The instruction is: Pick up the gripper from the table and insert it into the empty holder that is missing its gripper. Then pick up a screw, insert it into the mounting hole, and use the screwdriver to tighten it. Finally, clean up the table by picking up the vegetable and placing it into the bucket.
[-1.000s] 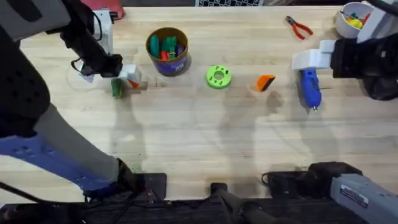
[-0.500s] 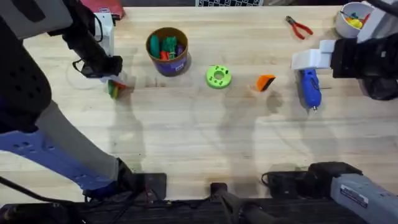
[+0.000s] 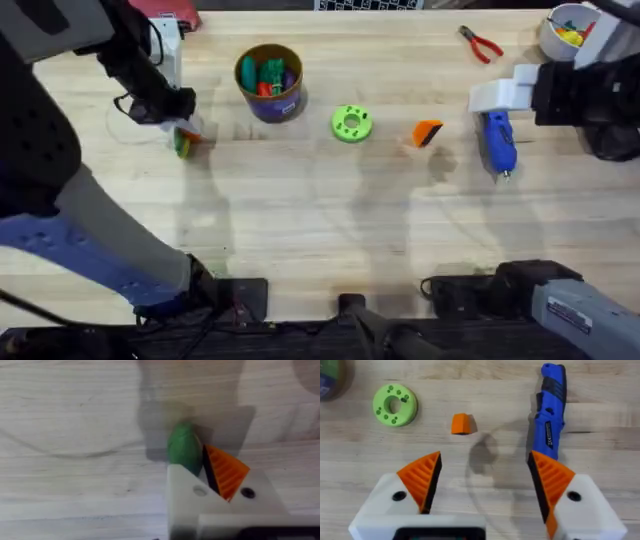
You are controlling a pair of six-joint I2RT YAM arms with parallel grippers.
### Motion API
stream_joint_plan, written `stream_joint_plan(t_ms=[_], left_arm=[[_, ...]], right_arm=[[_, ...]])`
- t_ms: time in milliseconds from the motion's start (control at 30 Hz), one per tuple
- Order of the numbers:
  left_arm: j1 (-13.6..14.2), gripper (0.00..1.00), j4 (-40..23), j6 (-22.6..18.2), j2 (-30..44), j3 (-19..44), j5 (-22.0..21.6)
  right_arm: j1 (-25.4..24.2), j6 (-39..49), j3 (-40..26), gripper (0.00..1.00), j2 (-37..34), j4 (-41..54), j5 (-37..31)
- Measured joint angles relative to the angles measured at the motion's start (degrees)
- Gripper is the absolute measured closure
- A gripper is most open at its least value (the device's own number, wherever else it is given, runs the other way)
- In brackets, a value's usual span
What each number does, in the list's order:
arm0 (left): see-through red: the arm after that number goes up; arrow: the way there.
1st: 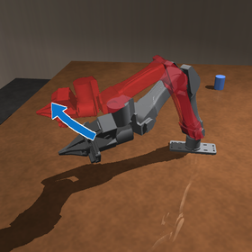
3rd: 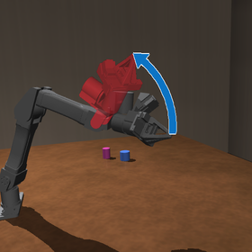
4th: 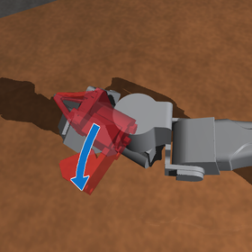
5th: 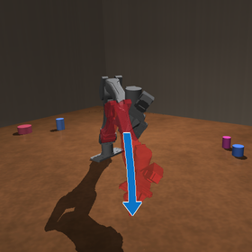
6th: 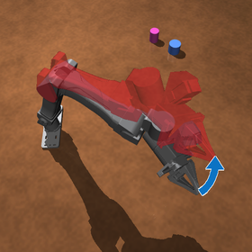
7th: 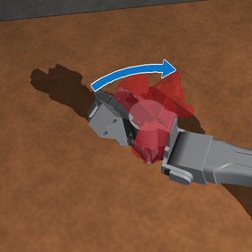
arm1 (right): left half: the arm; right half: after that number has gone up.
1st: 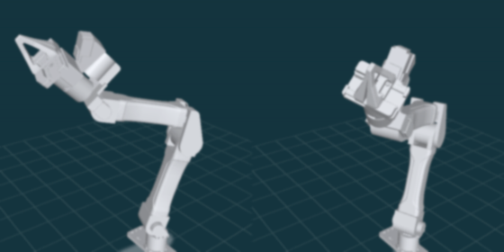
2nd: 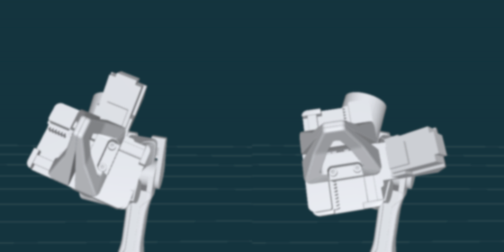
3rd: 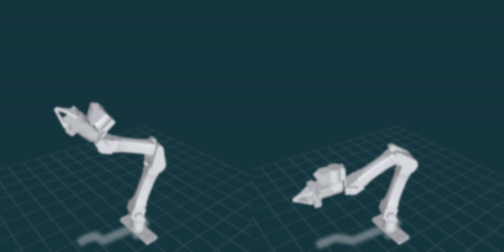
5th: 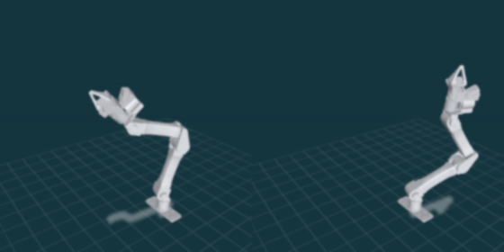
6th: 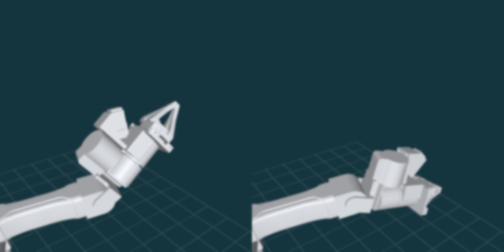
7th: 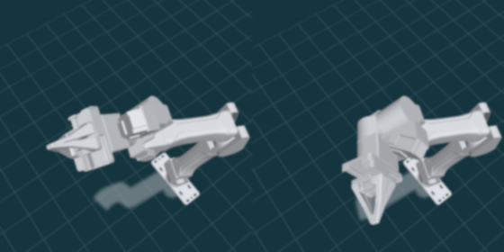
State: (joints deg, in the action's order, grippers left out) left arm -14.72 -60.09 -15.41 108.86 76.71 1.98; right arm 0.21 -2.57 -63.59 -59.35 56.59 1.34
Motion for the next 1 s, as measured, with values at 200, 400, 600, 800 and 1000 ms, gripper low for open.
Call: stream_joint_plan(t_ms=[200,400,600,800,1000], left_arm=[[0.86,0.992,-1.04,1.57,-11.49,0.17,0.06],[3.62,0.992,-3.95,4.35,-27.61,0.96,0.31],[7.26,0.992,-4.99,7.61,-40.61,-1.56,0.33],[12.39,0.149,-5.53,12.50,-49.50,-8.02,0.33],[20.34,0.013,-5.30,17.77,-54.98,-11.25,0.37]], right_arm=[[0.00,0.00,0.00,0.008,0.00,0.07,0.00],[0.00,0.00,0.00,0.008,-0.01,0.90,0.00],[0.00,0.00,0.00,0.008,0.00,0.90,0.00],[0.00,0.00,0.00,0.008,-0.02,0.90,0.00],[0.00,0.00,0.00,0.008,-0.02,0.90,0.00]])
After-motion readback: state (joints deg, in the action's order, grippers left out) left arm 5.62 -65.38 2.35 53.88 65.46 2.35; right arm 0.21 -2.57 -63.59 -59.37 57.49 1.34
